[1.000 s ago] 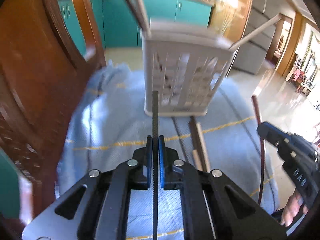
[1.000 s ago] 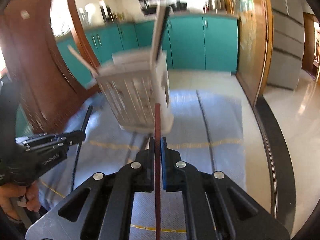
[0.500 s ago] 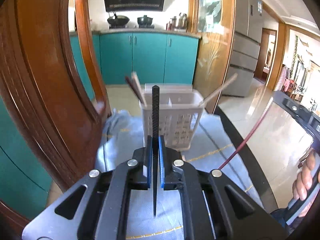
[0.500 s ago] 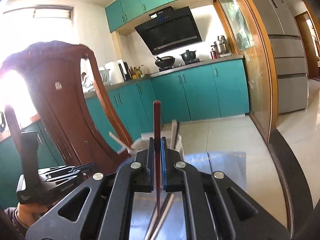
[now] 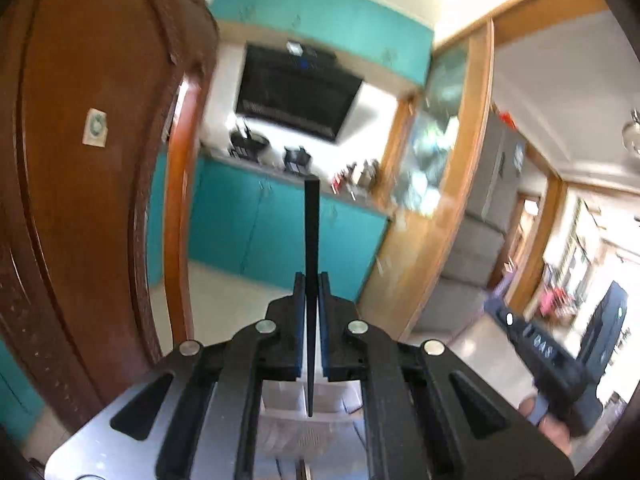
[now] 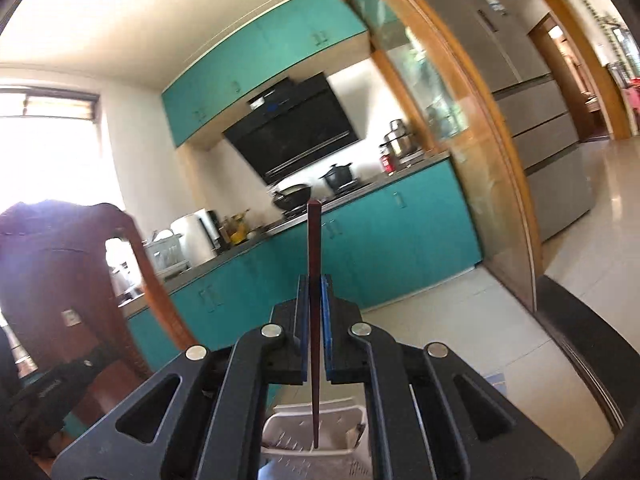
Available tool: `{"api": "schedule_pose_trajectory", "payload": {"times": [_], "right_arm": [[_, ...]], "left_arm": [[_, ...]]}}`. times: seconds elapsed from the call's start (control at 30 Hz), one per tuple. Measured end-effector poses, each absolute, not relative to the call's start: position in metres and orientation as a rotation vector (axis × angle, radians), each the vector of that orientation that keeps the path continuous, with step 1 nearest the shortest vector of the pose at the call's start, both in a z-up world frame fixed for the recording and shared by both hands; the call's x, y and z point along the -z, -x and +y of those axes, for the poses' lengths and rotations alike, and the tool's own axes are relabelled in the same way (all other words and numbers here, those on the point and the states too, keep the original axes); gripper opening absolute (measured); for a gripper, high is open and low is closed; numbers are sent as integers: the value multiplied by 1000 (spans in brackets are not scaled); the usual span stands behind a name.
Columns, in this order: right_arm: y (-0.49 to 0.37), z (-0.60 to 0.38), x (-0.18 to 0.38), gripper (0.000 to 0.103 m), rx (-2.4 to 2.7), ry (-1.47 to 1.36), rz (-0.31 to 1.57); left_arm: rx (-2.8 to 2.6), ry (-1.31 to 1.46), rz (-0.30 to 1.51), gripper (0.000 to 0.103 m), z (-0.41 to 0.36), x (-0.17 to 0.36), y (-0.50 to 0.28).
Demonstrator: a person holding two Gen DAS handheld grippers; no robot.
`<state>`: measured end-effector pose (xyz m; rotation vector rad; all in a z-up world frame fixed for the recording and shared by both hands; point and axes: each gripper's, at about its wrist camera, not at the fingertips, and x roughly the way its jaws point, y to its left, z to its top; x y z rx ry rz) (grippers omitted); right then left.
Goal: Organize utensils
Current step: 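Lift both held chopsticks up and over the white basket, then open both grippers to drop the chopsticks into the basket, then withdraw both tools from the basket back to the chopstick pile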
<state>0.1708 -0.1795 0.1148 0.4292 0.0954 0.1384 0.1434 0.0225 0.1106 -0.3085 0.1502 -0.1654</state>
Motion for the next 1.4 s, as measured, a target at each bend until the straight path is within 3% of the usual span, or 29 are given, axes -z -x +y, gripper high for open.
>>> {"api": "schedule_pose_trajectory", "payload": {"times": [0.5,0.63,0.93,1.07,1.27,1.4], "right_arm": [[-185,-137,-65,7,-151,-191,181],[-174,-135,-69,18,-162,-175,163],[-122,-129,-65,24,-293,-97,132],[-115,-110,-28,25,-389,-22,284],[-152,-82,65,26,-325,61,805],[-163,-73,94,40,-303,77,948]], "left_arm": [[61,239,347,7,7,-50,-201],[56,219,344,7,6,-49,-195],[44,179,295,12,11,-41,-159],[17,160,297,17,22,-35,-148],[-10,159,374,20,32,-17,-142],[-3,177,420,25,38,-9,-138]]}}
